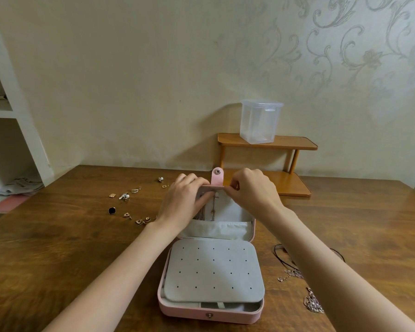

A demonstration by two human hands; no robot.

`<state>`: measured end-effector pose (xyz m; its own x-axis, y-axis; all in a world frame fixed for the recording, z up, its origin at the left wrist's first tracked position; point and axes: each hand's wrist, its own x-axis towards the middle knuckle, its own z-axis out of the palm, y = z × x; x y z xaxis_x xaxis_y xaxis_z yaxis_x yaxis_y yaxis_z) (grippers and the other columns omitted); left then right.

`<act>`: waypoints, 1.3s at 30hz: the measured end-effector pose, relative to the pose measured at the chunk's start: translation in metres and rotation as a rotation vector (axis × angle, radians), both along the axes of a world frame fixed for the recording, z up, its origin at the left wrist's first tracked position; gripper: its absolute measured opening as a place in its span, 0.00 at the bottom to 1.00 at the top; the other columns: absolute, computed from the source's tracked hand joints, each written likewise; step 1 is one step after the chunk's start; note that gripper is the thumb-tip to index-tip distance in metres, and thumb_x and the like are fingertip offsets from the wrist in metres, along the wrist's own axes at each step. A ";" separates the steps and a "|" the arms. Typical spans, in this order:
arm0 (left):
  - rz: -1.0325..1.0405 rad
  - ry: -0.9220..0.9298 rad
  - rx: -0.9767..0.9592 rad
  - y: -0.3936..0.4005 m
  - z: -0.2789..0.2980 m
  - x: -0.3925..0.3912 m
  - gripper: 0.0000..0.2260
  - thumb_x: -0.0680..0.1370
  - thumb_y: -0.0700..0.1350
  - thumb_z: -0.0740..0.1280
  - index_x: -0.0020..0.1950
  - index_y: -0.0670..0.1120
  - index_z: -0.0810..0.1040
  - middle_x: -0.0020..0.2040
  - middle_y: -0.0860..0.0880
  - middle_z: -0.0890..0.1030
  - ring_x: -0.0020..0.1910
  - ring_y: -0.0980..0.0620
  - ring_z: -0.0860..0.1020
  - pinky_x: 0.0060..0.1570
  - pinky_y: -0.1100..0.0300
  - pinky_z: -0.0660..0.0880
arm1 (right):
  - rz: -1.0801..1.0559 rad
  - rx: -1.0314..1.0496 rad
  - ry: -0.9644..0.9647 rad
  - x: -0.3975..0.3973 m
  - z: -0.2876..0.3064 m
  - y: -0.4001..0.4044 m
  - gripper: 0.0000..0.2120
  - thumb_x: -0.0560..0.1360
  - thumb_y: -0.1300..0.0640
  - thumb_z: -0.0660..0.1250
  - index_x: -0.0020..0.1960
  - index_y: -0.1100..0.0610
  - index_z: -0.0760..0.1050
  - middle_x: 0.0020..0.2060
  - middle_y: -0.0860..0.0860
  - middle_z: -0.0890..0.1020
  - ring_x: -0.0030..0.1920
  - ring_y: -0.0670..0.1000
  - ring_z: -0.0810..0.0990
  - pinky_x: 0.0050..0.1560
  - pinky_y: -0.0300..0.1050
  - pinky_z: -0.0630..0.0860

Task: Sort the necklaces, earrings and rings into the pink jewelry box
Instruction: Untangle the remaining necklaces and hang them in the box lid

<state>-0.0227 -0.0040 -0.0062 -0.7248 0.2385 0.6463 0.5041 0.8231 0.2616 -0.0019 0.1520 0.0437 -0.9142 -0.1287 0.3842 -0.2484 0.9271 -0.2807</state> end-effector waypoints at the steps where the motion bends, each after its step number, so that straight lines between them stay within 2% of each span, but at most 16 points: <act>1: -0.002 -0.007 0.006 0.000 0.000 0.000 0.10 0.75 0.47 0.67 0.53 0.45 0.80 0.47 0.48 0.79 0.48 0.50 0.72 0.41 0.62 0.64 | -0.013 0.009 -0.014 0.000 -0.001 0.001 0.10 0.76 0.52 0.64 0.43 0.59 0.77 0.36 0.53 0.77 0.38 0.55 0.79 0.41 0.48 0.79; 5: -0.007 -0.044 0.008 0.000 0.000 -0.002 0.12 0.76 0.48 0.67 0.56 0.44 0.79 0.51 0.47 0.79 0.52 0.50 0.73 0.44 0.62 0.66 | 0.002 0.081 -0.117 0.001 -0.003 0.005 0.08 0.76 0.53 0.65 0.44 0.59 0.77 0.36 0.52 0.76 0.38 0.54 0.78 0.40 0.45 0.76; 9: -0.013 -0.071 -0.016 -0.001 0.001 -0.002 0.14 0.76 0.49 0.66 0.58 0.44 0.78 0.54 0.48 0.79 0.53 0.51 0.72 0.46 0.65 0.65 | 0.066 0.113 -0.207 0.002 0.009 0.015 0.06 0.74 0.57 0.68 0.47 0.59 0.79 0.38 0.52 0.78 0.38 0.51 0.77 0.40 0.41 0.75; 12: -0.007 -0.086 -0.046 -0.001 0.002 -0.001 0.15 0.76 0.50 0.66 0.59 0.46 0.77 0.54 0.49 0.77 0.53 0.52 0.70 0.45 0.66 0.64 | 0.079 0.071 -0.170 -0.002 0.022 0.022 0.07 0.72 0.57 0.71 0.47 0.59 0.81 0.41 0.54 0.82 0.42 0.52 0.80 0.47 0.46 0.79; 15: 0.014 -0.116 -0.070 -0.001 0.004 0.000 0.16 0.76 0.53 0.65 0.61 0.46 0.75 0.54 0.50 0.76 0.52 0.54 0.69 0.44 0.67 0.62 | 0.105 0.013 -0.123 -0.005 0.031 0.019 0.06 0.70 0.57 0.72 0.45 0.58 0.82 0.40 0.54 0.82 0.41 0.53 0.80 0.44 0.46 0.78; 20: 0.004 -0.145 -0.051 -0.001 0.006 0.000 0.16 0.78 0.54 0.61 0.61 0.47 0.75 0.52 0.50 0.76 0.50 0.56 0.67 0.44 0.64 0.65 | 0.170 -0.012 -0.125 -0.006 0.025 0.001 0.07 0.71 0.58 0.71 0.45 0.61 0.82 0.38 0.55 0.82 0.38 0.53 0.80 0.42 0.43 0.78; 22: -0.019 -0.151 -0.016 -0.002 0.006 0.001 0.15 0.79 0.53 0.59 0.59 0.47 0.77 0.51 0.50 0.77 0.50 0.54 0.69 0.44 0.62 0.66 | 0.187 0.003 -0.145 -0.005 0.019 -0.004 0.06 0.73 0.58 0.70 0.45 0.61 0.82 0.35 0.53 0.80 0.35 0.51 0.78 0.37 0.39 0.75; 25: -0.039 -0.159 0.015 -0.004 0.006 0.001 0.16 0.79 0.53 0.57 0.57 0.46 0.78 0.51 0.49 0.78 0.51 0.52 0.70 0.46 0.61 0.68 | 0.201 0.021 -0.164 -0.003 0.012 -0.004 0.05 0.73 0.60 0.69 0.46 0.61 0.81 0.35 0.52 0.77 0.34 0.49 0.76 0.36 0.36 0.71; 31: -0.048 -0.180 0.013 -0.003 0.005 -0.003 0.16 0.81 0.51 0.54 0.57 0.45 0.78 0.52 0.48 0.78 0.51 0.52 0.69 0.46 0.61 0.66 | 0.200 0.008 -0.196 -0.005 0.008 0.004 0.09 0.77 0.60 0.63 0.47 0.62 0.81 0.37 0.53 0.83 0.30 0.44 0.76 0.39 0.37 0.77; 36: 0.045 -0.230 -0.145 -0.001 0.001 -0.010 0.15 0.81 0.51 0.53 0.59 0.46 0.75 0.55 0.49 0.76 0.56 0.51 0.70 0.52 0.59 0.69 | 0.197 0.002 -0.285 -0.001 0.015 0.026 0.08 0.77 0.59 0.64 0.47 0.61 0.80 0.36 0.50 0.82 0.29 0.41 0.76 0.33 0.31 0.74; 39: 0.124 -0.314 -0.282 0.004 -0.008 -0.018 0.15 0.82 0.51 0.52 0.61 0.47 0.72 0.58 0.49 0.76 0.58 0.50 0.70 0.57 0.56 0.66 | 0.174 0.058 -0.369 0.002 0.017 0.048 0.07 0.77 0.60 0.64 0.47 0.61 0.80 0.35 0.50 0.81 0.27 0.40 0.76 0.33 0.31 0.74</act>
<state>-0.0412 -0.0003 -0.0138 -0.9102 0.2724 0.3120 0.3285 0.9336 0.1432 0.0005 0.1999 0.0611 -0.9520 -0.3054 0.0221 -0.2954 0.8971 -0.3287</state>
